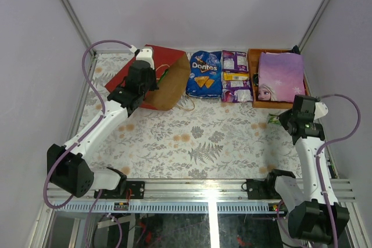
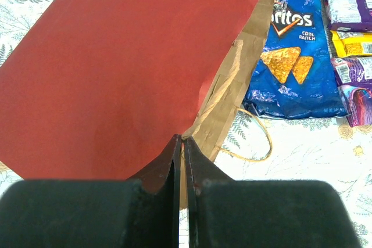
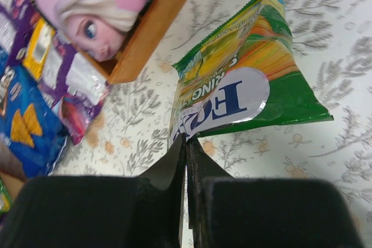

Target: Take the snacks out of the paper bag

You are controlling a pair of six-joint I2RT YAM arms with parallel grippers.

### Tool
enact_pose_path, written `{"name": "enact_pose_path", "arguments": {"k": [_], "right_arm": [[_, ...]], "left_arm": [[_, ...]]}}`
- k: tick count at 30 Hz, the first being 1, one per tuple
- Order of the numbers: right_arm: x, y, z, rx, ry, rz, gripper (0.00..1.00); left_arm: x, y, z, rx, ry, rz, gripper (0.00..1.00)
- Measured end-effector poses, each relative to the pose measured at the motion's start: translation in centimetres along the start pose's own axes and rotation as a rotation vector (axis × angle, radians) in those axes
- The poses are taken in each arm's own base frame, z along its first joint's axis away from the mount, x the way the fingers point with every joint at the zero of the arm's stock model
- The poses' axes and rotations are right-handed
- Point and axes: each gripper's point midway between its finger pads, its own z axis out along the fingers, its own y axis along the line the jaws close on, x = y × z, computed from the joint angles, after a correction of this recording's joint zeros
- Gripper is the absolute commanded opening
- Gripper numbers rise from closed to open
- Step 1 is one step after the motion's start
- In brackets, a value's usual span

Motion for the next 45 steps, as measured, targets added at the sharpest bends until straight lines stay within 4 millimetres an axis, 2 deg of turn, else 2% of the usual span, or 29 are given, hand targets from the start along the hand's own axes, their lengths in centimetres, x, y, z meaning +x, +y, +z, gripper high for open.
{"name": "enact_pose_path", "arguments": {"k": [6,13,16,19,23,29,35,42,43,45], "right_arm": [[-1.2,-2.6,-0.2,0.154,-0.069,0.082,0.00],[-5.0,-5.2,-2.3,0.269,-0.295,0.208,0.00],[-6.1,-5.9,-3.1,0.288,-0.378,0.286,0.00],[-6.5,-6.2,-3.1,0.286,-0.426,0.368,0.00],[-5.4,-6.8,-1.2,0.310,-0.414,0.439,0.00],[-3.4,-7.3,2.9,0.362,-0.361,0.493,0.00],[-3.2,-6.2,5.8,0.339,-0.339,0.514,0.00],[-1.8,-5.8,8.7,0.356,-0.276,0.549,0.00],[-1.5,-5.6,9.1,0.356,-0.265,0.562,0.05],[-1.1,-5.3,10.0,0.343,-0.251,0.596,0.27]], "left_arm": [[-0.2,0.0,-0.2,0.004,-0.012,-0.003,0.02],[-0.5,-0.1,-0.3,0.006,-0.022,-0.006,0.02],[-0.5,-0.1,-0.3,0.009,-0.022,-0.006,0.02],[-0.5,-0.3,-0.3,0.018,-0.020,-0.006,0.02],[-0.5,-0.4,-0.3,0.024,-0.018,-0.006,0.02],[-0.5,-0.4,-0.3,0.025,-0.018,-0.006,0.02],[-0.3,-0.4,-0.1,0.023,-0.012,-0.002,0.02],[0.7,-0.4,0.8,0.016,0.018,0.014,0.02],[0.8,-0.4,0.8,0.016,0.019,0.016,0.02],[0.9,-0.3,0.9,0.015,0.022,0.019,0.02]]}}
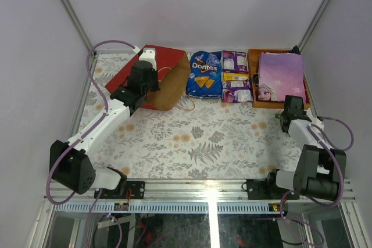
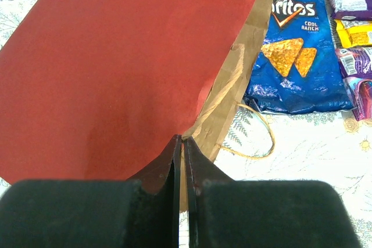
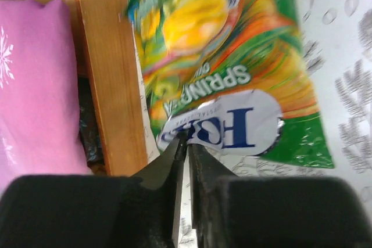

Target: Take the snacks out of the paper bag

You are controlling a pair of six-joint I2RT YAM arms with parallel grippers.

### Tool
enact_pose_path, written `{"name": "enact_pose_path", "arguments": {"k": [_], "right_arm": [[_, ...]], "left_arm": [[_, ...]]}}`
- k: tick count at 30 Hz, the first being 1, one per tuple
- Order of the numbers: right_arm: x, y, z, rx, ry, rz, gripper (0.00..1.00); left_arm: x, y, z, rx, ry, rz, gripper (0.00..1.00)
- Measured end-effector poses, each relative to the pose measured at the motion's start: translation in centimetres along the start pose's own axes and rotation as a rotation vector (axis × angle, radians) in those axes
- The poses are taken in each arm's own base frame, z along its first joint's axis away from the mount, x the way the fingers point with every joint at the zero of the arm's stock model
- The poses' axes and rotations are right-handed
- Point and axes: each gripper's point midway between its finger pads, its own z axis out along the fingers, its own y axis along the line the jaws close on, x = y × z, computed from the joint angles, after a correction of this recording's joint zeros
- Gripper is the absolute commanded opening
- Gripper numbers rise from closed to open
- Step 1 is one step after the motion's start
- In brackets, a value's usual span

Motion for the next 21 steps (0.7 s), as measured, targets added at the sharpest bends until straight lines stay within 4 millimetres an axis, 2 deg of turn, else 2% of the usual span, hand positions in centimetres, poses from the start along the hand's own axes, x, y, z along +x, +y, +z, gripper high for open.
{"name": "enact_pose_path", "arguments": {"k": [3,4,7,11,15,17,21], "right_arm": [[1.3,0.6,0.6,-0.034,0.046,0.064,0.70],[1.7,0.8,0.7,-0.049,0.063,0.082,0.79],[2.6,1.9,0.6,-0.095,0.098,0.114,0.96],[3.5,4.2,-0.4,-0.185,0.155,0.135,0.98],[3.8,6.1,-3.3,-0.273,0.237,0.118,0.93],[2.5,7.6,-5.7,-0.343,0.234,0.113,0.91],[-1.6,10.2,-10.9,-0.539,0.144,0.082,0.86]], "left_arm": [[0.2,0.0,0.2,-0.002,0.006,0.005,0.02],[0.3,0.0,0.3,-0.002,0.009,0.006,0.02],[0.7,0.0,0.6,-0.005,0.021,0.010,0.02],[0.9,0.1,0.7,-0.007,0.027,0.012,0.02],[0.9,0.1,0.7,-0.010,0.027,0.012,0.02],[0.8,0.2,0.7,-0.013,0.026,0.012,0.02],[0.9,0.2,0.7,-0.017,0.026,0.013,0.02]]}}
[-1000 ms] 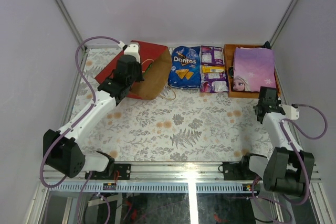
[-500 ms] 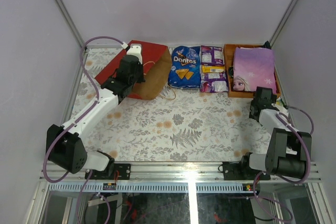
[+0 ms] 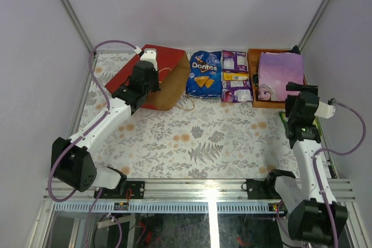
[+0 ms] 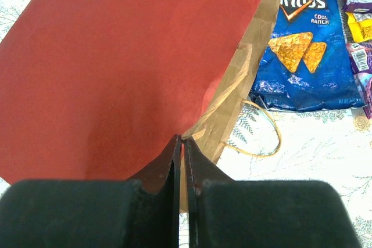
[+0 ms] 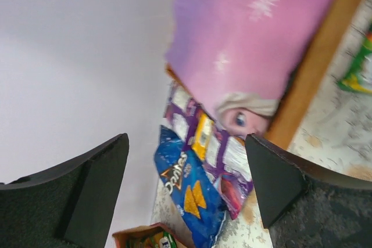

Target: Take the snacks out of the paper bag

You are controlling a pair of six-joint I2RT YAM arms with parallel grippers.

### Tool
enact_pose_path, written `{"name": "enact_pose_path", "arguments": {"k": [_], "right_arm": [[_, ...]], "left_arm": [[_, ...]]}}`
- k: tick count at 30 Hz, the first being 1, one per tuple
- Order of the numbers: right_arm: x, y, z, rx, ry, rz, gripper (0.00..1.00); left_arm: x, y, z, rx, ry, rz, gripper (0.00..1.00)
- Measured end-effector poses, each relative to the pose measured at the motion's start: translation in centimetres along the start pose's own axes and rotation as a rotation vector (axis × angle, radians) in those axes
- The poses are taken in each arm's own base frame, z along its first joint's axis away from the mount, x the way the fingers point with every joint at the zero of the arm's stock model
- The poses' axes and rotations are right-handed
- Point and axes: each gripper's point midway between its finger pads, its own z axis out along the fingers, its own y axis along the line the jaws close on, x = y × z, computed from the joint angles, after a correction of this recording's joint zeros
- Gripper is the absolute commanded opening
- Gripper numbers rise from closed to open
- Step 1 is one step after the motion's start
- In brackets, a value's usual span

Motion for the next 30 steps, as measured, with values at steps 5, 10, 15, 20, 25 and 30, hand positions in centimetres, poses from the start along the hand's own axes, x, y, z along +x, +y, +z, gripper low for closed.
{"name": "enact_pose_path", "arguments": {"k": [5,10,15,20,25,30], "right_arm": [[0.2,5.3,-3.0,-0.224,0.055,-0.252,0.91],[6.8,11.4,-6.0,-0.490,0.244,-0.500,0.92],[17.4,11.7,-9.0,-0.673,0.503,-0.618,0.91],[31.3,7.4,-11.3,-0.700,0.800,-0.768,0.90],[40.1,3.4,-12.9,-0.691,0.962,-0.831,0.89],[45.8,3.8,-13.6,-0.719,1.026,-0.782,0.86]], "left_arm": [[0.0,0.0,0.0,0.001,-0.001,0.000,0.02],[0.0,0.0,0.0,0.001,-0.001,0.000,0.02],[-0.2,0.0,-0.1,0.002,-0.006,-0.002,0.03],[-0.5,0.0,-0.5,0.004,-0.017,-0.005,0.03],[-1.2,0.2,-1.1,-0.001,-0.041,-0.012,0.03],[-1.9,0.8,-1.7,-0.028,-0.069,-0.031,0.03]]}}
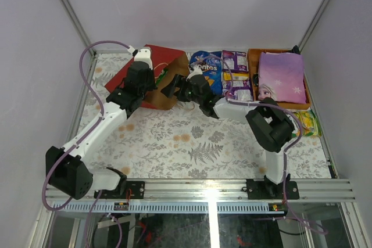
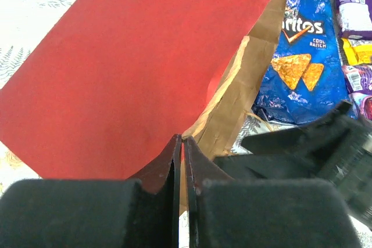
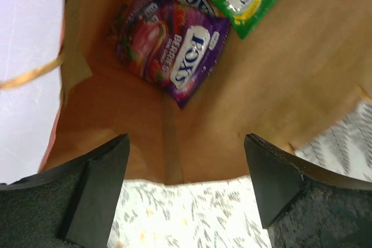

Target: Take the snacks out of the paper bag

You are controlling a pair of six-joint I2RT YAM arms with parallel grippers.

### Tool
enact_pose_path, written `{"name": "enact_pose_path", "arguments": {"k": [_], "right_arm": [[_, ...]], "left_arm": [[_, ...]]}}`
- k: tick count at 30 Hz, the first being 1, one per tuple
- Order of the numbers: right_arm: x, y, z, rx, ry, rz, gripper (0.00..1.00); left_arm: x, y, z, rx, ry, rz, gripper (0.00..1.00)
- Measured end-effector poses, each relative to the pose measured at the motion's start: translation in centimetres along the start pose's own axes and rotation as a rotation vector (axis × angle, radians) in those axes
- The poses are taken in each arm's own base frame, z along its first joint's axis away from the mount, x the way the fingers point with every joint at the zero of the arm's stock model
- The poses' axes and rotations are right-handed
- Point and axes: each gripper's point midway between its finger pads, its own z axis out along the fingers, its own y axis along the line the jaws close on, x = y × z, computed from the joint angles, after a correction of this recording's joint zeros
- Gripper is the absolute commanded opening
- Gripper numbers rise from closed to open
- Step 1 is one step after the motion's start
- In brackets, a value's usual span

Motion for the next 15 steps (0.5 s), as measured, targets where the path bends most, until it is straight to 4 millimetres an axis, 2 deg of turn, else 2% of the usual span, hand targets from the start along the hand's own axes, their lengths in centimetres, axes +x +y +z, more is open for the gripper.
{"name": "enact_pose_path", "arguments": {"k": [6,9,15], "right_arm": [[-1.2,1.2,5.0,-0.053,-0.039,0.063,0.86],[-1.9,1.1,7.3,-0.051,-0.071,0.096,0.88],[-2.0,-2.0,11.0,0.061,-0.120,0.144,0.89]], "left_arm": [[-0.7,0.5,-1.1,-0.014,-0.034,-0.028,0.03],[-1.1,0.5,-1.4,-0.011,-0.048,-0.035,0.03],[-0.9,0.5,-1.2,-0.012,-0.042,-0.031,0.03]]}}
